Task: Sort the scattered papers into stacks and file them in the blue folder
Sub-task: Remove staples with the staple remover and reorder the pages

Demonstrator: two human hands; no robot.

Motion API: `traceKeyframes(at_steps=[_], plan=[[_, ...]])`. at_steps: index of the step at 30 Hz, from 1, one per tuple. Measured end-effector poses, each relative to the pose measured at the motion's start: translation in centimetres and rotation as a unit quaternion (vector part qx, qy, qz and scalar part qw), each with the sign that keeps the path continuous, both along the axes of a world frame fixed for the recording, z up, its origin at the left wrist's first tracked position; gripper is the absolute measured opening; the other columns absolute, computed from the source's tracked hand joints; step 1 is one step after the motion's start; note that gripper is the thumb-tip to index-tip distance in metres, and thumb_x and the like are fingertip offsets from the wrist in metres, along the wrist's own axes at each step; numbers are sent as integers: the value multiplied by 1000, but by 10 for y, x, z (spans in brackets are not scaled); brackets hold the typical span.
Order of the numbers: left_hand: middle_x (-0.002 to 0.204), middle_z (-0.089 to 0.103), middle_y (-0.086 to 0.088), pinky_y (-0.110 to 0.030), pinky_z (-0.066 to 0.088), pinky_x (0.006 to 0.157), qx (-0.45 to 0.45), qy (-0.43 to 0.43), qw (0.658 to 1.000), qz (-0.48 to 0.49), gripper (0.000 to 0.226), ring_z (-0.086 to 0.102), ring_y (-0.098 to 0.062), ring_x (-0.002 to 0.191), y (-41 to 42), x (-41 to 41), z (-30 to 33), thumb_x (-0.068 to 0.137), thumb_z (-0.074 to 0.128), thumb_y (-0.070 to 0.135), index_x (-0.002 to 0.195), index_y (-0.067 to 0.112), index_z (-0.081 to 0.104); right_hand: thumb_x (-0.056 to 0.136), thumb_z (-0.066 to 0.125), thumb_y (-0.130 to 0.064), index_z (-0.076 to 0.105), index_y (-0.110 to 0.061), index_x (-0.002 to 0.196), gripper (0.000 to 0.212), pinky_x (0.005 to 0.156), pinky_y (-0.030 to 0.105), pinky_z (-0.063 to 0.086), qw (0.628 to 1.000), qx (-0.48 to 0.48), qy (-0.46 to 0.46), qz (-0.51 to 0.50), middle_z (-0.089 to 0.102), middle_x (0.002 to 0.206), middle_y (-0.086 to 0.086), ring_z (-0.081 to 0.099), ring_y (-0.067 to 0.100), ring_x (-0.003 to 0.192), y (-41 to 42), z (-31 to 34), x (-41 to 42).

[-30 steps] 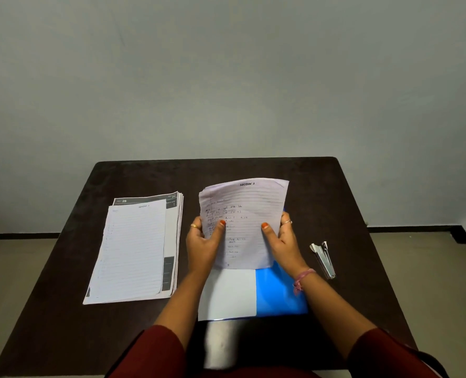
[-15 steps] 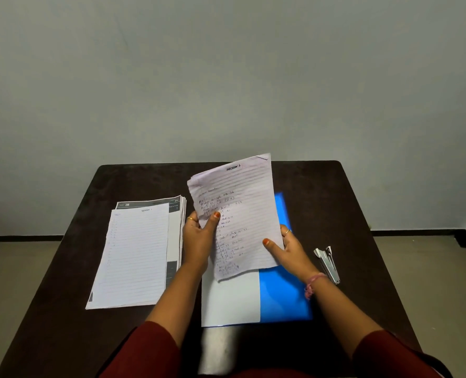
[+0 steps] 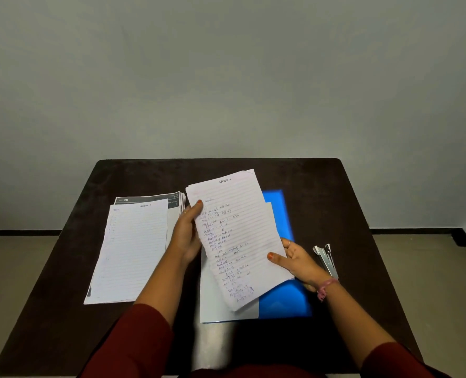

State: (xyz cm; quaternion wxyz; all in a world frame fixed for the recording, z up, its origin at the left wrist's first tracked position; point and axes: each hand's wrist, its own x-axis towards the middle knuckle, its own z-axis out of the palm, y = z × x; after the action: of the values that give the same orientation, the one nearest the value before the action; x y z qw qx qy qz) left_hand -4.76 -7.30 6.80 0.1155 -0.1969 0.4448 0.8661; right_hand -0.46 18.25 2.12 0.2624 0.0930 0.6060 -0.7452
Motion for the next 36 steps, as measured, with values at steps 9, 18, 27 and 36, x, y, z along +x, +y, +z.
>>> traceKeyframes(at_steps=[9,18,27,36], plan=[[124,65,-6,-46,53,90,57,32,997,40,35,64,-26,112,-10,-18,18,100,39,40,125,22,55,85,64,-1,58,-14,112,31,79,25,55,1000,15,2,27,71,108,1,68,14,99,-9,6,6],[124,66,0,-40,56,85,51,23,998,8,38,66,-21,109,-22,-25,21,100,30,48,118,21,50,81,67,-7,53,-15,124,45,90,30,52,999,15,18,39,66,122,5,62,21,113,-24,20,-1],[123,66,-5,-41,55,86,104,-21,993,-52,25,63,-27,113,-11,-17,9,99,42,39,111,20,54,91,62,-18,40,-27,137,52,100,45,47,992,60,112,-19,58,130,4,59,23,118,-50,46,-51],[118,69,-3,-40,57,83,67,-23,995,-74,31,67,-25,105,-10,-19,16,100,41,38,120,19,55,93,59,-17,45,-35,127,41,100,47,47,990,61,122,-33,56,133,8,57,25,120,-59,48,-59]])
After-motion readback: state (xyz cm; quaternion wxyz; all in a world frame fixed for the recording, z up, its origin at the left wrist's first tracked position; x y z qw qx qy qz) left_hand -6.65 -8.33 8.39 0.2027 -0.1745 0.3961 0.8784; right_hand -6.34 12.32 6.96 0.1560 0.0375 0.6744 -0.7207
